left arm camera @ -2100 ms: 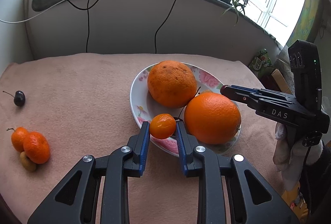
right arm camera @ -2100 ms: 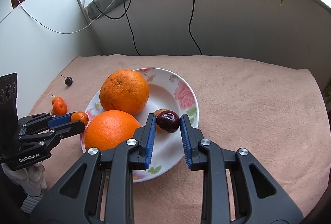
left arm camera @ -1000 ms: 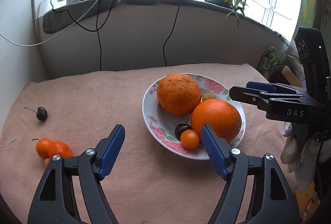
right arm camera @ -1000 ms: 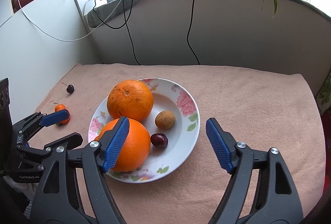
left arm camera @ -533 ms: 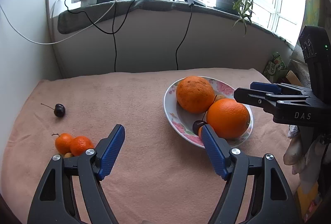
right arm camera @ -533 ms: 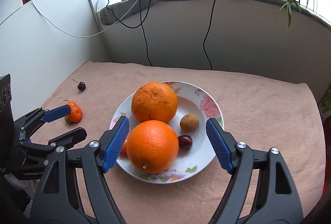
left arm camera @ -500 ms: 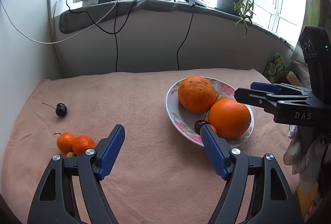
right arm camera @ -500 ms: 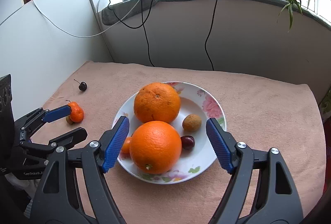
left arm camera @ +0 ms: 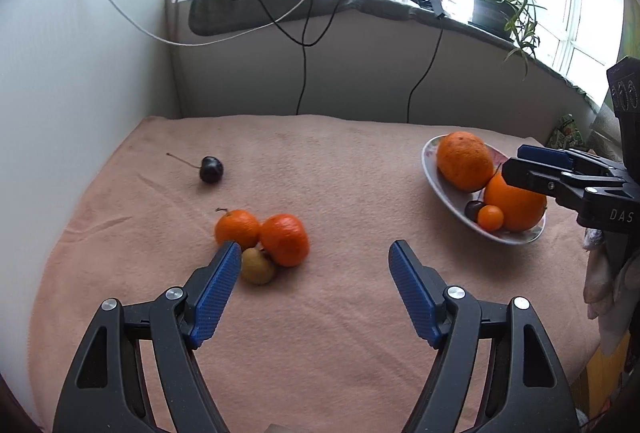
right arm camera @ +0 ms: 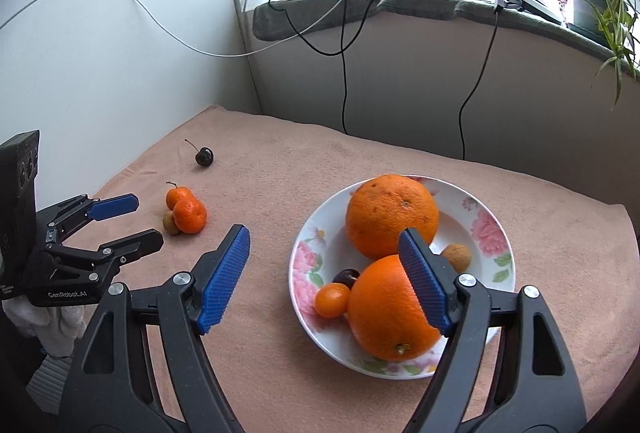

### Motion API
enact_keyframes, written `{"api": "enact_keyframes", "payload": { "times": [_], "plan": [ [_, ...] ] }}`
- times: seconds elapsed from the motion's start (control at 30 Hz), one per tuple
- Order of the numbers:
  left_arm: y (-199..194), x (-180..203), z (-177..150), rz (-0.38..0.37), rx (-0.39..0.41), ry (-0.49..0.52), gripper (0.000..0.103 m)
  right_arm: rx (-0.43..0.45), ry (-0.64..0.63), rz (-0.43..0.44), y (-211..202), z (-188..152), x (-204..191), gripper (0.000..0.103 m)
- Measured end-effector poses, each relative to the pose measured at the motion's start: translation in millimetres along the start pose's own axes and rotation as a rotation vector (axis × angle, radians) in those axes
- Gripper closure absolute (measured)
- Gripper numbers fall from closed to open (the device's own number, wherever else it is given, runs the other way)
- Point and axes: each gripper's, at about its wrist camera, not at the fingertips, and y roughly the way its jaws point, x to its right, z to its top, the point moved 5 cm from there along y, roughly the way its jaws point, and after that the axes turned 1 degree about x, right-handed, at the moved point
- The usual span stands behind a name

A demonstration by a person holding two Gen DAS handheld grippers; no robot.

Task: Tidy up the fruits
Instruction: 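Move both tools to the two remaining tangerines beside the kiwi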

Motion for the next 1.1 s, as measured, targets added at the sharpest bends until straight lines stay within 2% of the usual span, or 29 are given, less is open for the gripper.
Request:
{"api": "enact_keyframes", "payload": {
  "times": [0.27, 0.6, 0.73, 0.77, 0.83, 0.97, 1.1],
  "plan": [
    [-4, -46, -15, 0.053, -0.026, -0.063, 0.027, -0.064, -0.063, 0.044, 24, 2, -37, 0.024],
    [0, -75, -18, -0.002, -0.026, -0.134, 0.027, -0.113, -0.096, 0.148, 52, 3, -77, 0.024],
    [2, -80, -16, -0.039, -0.027, -0.155, 0.035, -0.134, -0.104, 0.18, 64, 1, -90, 0.024],
    [3, -82, -16, -0.051, -0.028, -0.165, 0.037, -0.141, -0.103, 0.192, 68, 1, -93, 0.025],
    [6, -85, -16, -0.073, -0.034, -0.18, 0.042, -0.161, -0.101, 0.208, 76, 0, -99, 0.035],
    [13, -89, -15, -0.119, -0.046, -0.215, 0.048, -0.18, -0.08, 0.235, 89, -2, -106, 0.036],
    [21, -86, -13, -0.156, -0.06, -0.232, 0.052, -0.205, -0.057, 0.265, 104, -3, -110, 0.048]
  ]
}}
